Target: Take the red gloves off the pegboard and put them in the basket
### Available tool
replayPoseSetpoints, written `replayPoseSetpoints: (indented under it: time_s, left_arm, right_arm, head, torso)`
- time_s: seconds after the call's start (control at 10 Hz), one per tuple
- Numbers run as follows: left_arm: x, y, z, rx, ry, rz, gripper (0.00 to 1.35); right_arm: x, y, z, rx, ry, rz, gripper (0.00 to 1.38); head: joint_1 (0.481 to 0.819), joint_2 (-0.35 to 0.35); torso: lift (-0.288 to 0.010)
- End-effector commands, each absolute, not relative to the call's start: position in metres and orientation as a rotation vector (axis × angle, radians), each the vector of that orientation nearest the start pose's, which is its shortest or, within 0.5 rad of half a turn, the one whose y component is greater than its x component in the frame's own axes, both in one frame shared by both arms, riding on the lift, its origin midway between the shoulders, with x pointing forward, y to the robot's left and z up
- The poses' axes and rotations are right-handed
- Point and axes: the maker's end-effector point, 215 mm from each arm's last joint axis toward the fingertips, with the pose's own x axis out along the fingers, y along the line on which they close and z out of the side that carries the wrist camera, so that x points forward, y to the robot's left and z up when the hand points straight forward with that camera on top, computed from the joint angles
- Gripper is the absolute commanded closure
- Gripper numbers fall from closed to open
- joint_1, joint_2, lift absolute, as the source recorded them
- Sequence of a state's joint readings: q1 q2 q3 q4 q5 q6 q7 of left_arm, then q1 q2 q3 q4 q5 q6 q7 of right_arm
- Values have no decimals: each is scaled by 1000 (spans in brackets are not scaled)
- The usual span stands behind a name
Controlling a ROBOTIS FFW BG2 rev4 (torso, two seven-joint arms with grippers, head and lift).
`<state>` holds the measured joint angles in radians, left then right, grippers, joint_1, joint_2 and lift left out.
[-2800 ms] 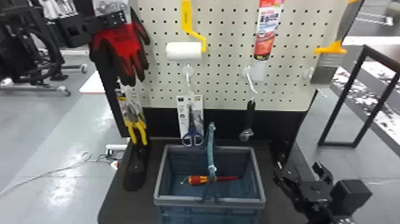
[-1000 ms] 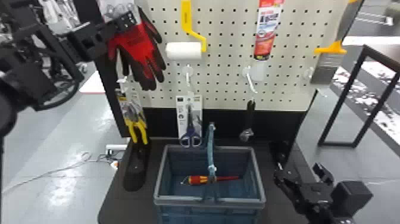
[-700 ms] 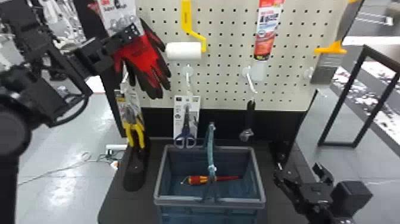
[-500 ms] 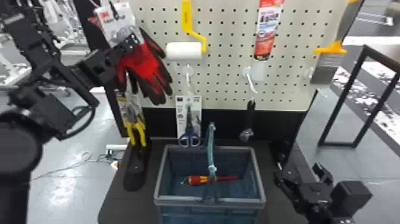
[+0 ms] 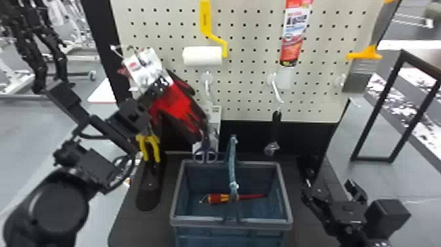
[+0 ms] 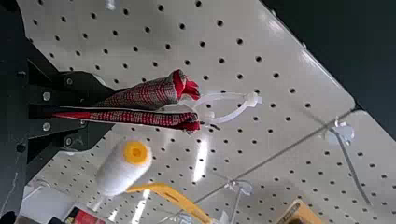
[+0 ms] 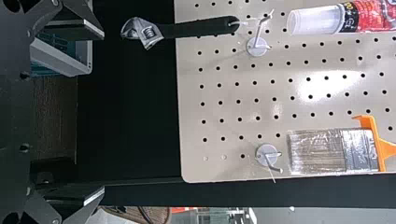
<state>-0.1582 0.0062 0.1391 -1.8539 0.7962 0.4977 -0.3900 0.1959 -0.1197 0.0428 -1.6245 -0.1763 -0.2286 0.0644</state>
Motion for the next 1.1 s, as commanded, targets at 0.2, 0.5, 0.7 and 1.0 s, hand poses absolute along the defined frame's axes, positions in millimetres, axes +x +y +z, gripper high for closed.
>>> replayPoseSetpoints:
  time_s: [0.2, 0.5, 0.7, 1.0]
  left_arm:
    - [594, 122, -208, -762, -56, -565, 1225]
    - [593, 112, -243, -720, -29, -519, 1225]
    - [589, 100, -271, -671, 36, -466, 1225]
    - [579, 95, -301, -649, 84, -425, 1225]
  right_arm:
    - [526, -230, -353, 69, -81, 100, 137]
    - [526, -231, -353, 71, -83, 100, 137]
    - [525, -231, -354, 72, -83, 99, 137]
    - [524, -232, -354, 74, -84, 99, 137]
  head:
    - [549, 0]
    - [549, 0]
    - [549, 0]
    - [549, 0]
  torso:
    - [-100]
    - [-100]
    - [-100]
    - [-100]
